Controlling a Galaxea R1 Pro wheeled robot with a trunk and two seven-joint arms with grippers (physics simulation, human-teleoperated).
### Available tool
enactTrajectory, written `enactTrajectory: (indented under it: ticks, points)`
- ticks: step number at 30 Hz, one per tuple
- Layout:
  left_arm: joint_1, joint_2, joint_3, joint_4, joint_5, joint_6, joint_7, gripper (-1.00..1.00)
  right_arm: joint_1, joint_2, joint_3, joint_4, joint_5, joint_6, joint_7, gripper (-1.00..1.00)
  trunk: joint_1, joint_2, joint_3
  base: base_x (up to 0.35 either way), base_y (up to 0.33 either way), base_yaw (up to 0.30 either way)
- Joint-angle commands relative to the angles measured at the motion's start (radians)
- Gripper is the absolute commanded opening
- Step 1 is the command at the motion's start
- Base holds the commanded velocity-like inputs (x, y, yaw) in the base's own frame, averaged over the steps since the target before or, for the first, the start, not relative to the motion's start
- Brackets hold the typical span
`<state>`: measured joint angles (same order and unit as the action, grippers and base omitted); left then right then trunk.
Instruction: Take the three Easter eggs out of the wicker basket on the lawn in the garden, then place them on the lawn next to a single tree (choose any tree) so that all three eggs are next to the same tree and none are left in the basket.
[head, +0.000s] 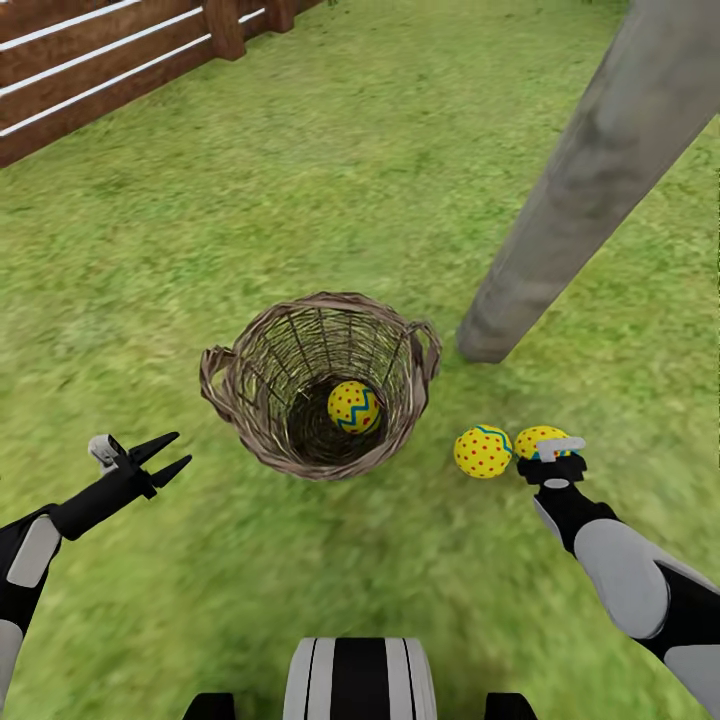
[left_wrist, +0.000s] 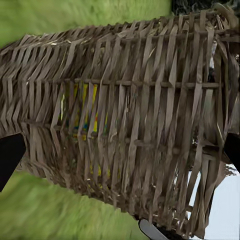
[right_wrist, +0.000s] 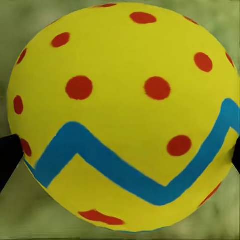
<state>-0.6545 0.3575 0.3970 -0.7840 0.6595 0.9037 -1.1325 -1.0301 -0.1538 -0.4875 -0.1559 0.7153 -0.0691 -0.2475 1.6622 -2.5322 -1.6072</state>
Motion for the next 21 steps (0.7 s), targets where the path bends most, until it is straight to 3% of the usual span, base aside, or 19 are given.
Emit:
enactTrajectory:
  ticks: [1,15,18,20,21]
  points:
    - [-0.001,0.000,0.000,0.001,0.002,0.006,-0.001,1.00,-0.001,0.001,-0.005,0.024,0.003,-0.006,0.004,1.00,0.000,0.000,0.003,0.000,0.000,0.000]
    - [-0.001,0.000,0.000,0.002,0.002,0.004,0.001,1.00,-0.001,-0.002,-0.005,-0.002,-0.003,-0.014,0.004,1.00,-0.007,0.003,0.058,0.000,0.000,0.000]
    - [-0.001,0.000,0.000,0.002,0.000,0.004,0.002,1.00,0.000,-0.003,-0.009,-0.085,-0.007,-0.008,0.003,1.00,-0.008,0.004,0.069,0.000,0.000,0.000]
    - [-0.001,0.000,0.000,0.002,0.000,0.004,0.002,1.00,0.002,-0.003,-0.015,-0.165,-0.015,0.017,0.063,1.00,-0.009,0.005,0.077,0.000,0.000,0.000]
    - [-0.001,-0.001,0.000,0.002,0.000,0.004,0.002,1.00,0.002,-0.005,-0.029,-0.200,-0.017,0.103,0.138,1.00,-0.009,0.005,0.081,0.000,0.000,0.000]
